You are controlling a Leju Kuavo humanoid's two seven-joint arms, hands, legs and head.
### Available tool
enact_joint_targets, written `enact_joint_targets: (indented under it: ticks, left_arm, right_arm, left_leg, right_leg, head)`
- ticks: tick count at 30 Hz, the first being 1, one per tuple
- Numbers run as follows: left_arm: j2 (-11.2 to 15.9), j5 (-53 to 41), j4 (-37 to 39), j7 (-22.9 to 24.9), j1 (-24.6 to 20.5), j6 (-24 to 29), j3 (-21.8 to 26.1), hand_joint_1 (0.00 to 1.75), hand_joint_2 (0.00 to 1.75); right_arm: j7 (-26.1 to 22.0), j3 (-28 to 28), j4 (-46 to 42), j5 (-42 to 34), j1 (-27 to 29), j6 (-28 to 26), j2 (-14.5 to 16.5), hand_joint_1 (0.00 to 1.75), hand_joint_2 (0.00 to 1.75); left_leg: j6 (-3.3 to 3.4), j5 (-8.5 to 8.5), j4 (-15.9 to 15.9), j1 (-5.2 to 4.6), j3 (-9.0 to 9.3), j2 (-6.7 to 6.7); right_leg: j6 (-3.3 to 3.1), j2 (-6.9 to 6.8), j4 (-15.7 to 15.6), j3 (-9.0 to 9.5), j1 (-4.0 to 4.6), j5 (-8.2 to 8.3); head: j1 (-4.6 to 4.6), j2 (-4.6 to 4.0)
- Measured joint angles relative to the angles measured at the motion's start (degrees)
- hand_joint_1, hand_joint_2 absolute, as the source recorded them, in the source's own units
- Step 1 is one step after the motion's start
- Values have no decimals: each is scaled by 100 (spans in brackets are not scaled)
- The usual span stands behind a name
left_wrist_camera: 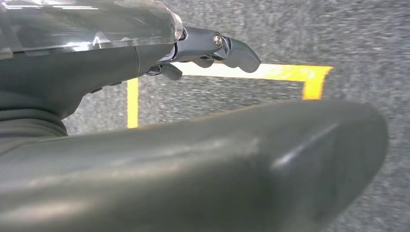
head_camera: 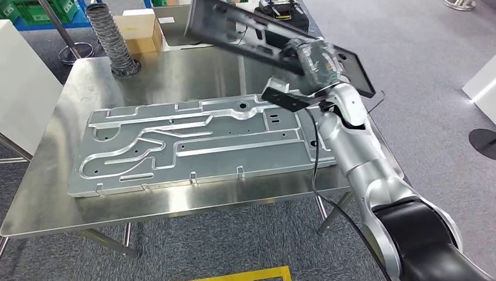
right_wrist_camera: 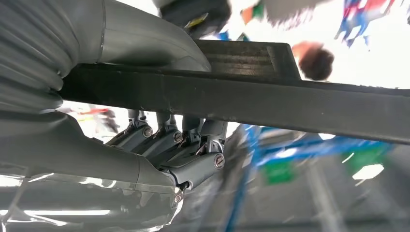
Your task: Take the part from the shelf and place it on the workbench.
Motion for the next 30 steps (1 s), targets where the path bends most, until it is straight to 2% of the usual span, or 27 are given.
enact_joint_targets:
  ticks: [1, 2, 6, 7, 8, 10, 11, 12, 13, 15, 16, 17, 19, 20, 22, 23, 25, 26, 27, 28, 30]
  left_arm:
    - [0, 0, 0, -1, -10, 2, -10, 0, 0]
    - [-1, 0, 0, -1, -19, 3, -19, 0, 0]
    - [-37, 5, 0, -11, -69, 14, -46, 0, 0]
    - [-47, 13, 0, -18, -80, 17, -51, 0, 0]
    - [-50, 22, 0, -26, -89, 22, -54, 0, 0]
    - [-52, 38, 0, -39, -96, 29, -55, 0, 0]
    - [-53, 45, 0, -42, -93, 32, -55, 0, 0]
    - [-54, 51, 0, -43, -85, 33, -55, 0, 0]
    - [-56, 58, 0, -48, -75, 33, -55, 0, 0]
    - [-70, 72, 1, -62, -55, 29, -55, 0, 0]
    - [-78, 76, 1, -74, -51, 25, -55, 0, 0]
    - [-85, 82, 2, -85, -48, 21, -55, 0, 0]
    - [-89, 91, 2, -108, -49, 13, -55, 0, 0]
    - [-88, 95, 2, -119, -48, 8, -55, 0, 0]
    - [-86, 94, 2, -151, -50, -3, -55, 0, 0]
    - [-85, 91, 2, -177, -51, -11, -56, 0, 0]
    - [-86, 72, 2, -227, -51, -34, -61, 0, 0]
    - [-86, 59, 2, -248, -50, -46, -63, 0, 0]
    - [-86, 48, 2, -266, -49, -56, -65, 0, 0]
    - [-84, 41, 2, -290, -51, -63, -67, 0, 0]
    - [-76, 37, 2, -351, -60, -64, -73, 0, 0]
  right_arm:
    - [5, 182, 201, 137, -59, 71, 98, 152, 175]
    - [17, 353, 384, 255, -102, 138, 200, 152, 175]
    - [63, 913, 927, 596, -151, 433, 561, 152, 175]
    - [71, 1016, 1026, 645, -157, 504, 634, 152, 175]
    - [80, 1111, 1127, 684, -155, 566, 698, 152, 175]
    - [117, 1277, 1346, 726, -127, 671, 808, 152, 175]
    - [142, 1344, 1445, 734, -98, 706, 852, 152, 175]
    - [178, 1393, 1533, 734, -70, 734, 888, 152, 175]
    - [222, 1426, 1607, 725, -50, 757, 915, 152, 175]
    - [310, 1449, 1724, 684, -39, 784, 951, 152, 175]
    - [345, 1450, 1780, 660, -44, 792, 964, 152, 175]
    - [376, 1451, 1832, 642, -45, 796, 977, 152, 175]
    - [440, 1453, 1926, 624, -41, 799, 996, 152, 175]
    - [475, 1453, 1961, 618, -33, 798, 1001, 152, 175]
    - [545, 1453, 2018, 607, -25, 794, 1008, 152, 175]
    - [578, 1453, 2042, 603, -20, 792, 1013, 152, 175]
    - [635, 1453, 2093, 598, 2, 794, 1020, 152, 175]
    - [655, 1453, 2120, 598, 25, 795, 1021, 152, 175]
    - [670, 1453, 2147, 598, 52, 796, 1021, 152, 175]
    - [676, 1453, 2171, 598, 75, 797, 1020, 152, 175]
    - [677, 1452, 2211, 591, 99, 798, 1020, 152, 175]
  left_leg:
    - [30, 217, -295, -8, 77, 9]
    - [59, 349, -455, -14, 115, 14]
    - [155, 366, -518, 14, 165, 0]
    - [176, 355, -532, 30, 183, -1]
    - [195, 337, -537, 36, 200, -4]
    - [214, 291, -533, 39, 223, -15]
    - [213, 267, -526, 39, 239, -28]
    - [207, 239, -517, 40, 259, -43]
    - [199, 208, -506, 39, 289, -59]
    - [172, 148, -496, 37, 351, -81]
    - [149, 124, -493, 33, 371, -88]
    - [122, 107, -495, 32, 381, -88]
    - [56, 88, -511, 33, 396, -85]
    - [26, 72, -512, 36, 405, -76]
    - [-27, -76, -320, 37, 347, -52]
    - [-50, -236, -37, 40, 228, -38]
    - [-89, -599, 762, 51, -149, -23]
    - [-104, -684, 1065, 54, -311, -19]
    - [-113, -655, 1163, 56, -379, -15]
    - [-115, -513, 1018, 57, -326, -12]
    - [-95, -90, 226, 58, 38, -7]
  right_leg:
    - [19, 7, 13, 31, 14, -49]
    - [42, 12, 24, 44, 25, -92]
    - [156, 6, 131, 31, 43, -258]
    - [189, 1, 326, -68, 33, -364]
    - [222, -2, 646, -248, 9, -503]
    - [276, -5, 1406, -729, -40, -737]
    - [290, -6, 1638, -919, -59, -741]
    - [291, -6, 1648, -1005, -70, -625]
    - [278, -6, 1430, -976, -73, -404]
    - [206, -8, 639, -706, -53, 113]
    - [169, -11, 316, -587, -33, 264]
    - [139, -12, 131, -519, -13, 326]
    - [99, -7, 50, -494, 13, 306]
    - [77, -6, 22, -470, -1, 311]
    - [27, -12, -53, -398, -36, 325]
    - [5, -16, -79, -363, -50, 326]
    - [-21, -18, -83, -335, -44, 307]
    - [-24, -17, -78, -326, -42, 295]
    - [-21, -14, -72, -317, -42, 282]
    - [-13, -9, -63, -304, -43, 265]
    - [19, 4, -32, -273, -42, 216]
  head:
    - [1, 0]
    - [1, 0]
    - [2, 0]
    - [4, 0]
    - [5, 0]
    - [7, 0]
    - [7, 0]
    - [7, 0]
    - [7, 0]
    - [7, 0]
    - [7, 0]
    - [7, 0]
    - [7, 0]
    - [7, 0]
    - [6, 0]
    - [6, 0]
    - [7, 0]
    - [7, 0]
    - [7, 0]
    - [6, 0]
    - [6, 0]
